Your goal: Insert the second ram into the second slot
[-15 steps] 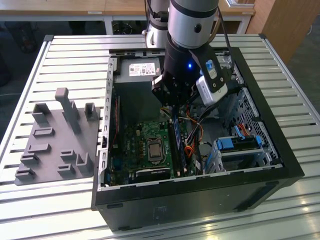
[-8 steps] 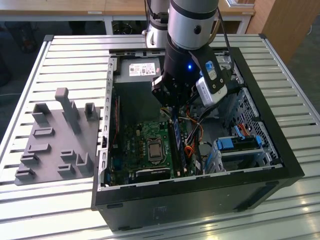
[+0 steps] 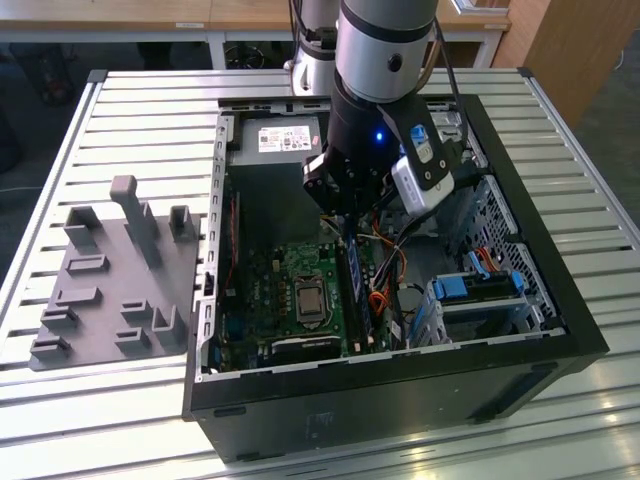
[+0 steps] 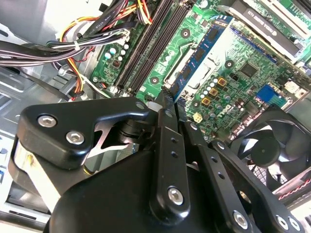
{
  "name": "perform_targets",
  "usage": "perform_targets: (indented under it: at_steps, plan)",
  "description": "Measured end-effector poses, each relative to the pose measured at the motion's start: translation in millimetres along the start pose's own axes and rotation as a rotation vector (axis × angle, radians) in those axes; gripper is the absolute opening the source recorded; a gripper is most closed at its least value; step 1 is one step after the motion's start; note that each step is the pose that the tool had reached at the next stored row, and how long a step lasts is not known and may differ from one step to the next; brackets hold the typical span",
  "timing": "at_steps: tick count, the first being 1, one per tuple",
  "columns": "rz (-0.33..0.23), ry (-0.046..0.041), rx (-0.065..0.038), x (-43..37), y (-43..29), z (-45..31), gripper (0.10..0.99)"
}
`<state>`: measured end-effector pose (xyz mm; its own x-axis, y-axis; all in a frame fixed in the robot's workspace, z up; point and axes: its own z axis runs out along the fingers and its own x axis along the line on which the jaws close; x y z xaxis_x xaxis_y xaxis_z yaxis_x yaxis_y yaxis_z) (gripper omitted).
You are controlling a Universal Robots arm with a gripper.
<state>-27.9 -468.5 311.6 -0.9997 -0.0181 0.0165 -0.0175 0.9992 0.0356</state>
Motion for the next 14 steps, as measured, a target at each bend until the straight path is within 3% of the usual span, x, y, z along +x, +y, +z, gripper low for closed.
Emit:
perform_targets:
  at_steps: [14]
  plan:
    - [0.001,0.0000,0.000,0.5,-3.7,5.4,0.137]
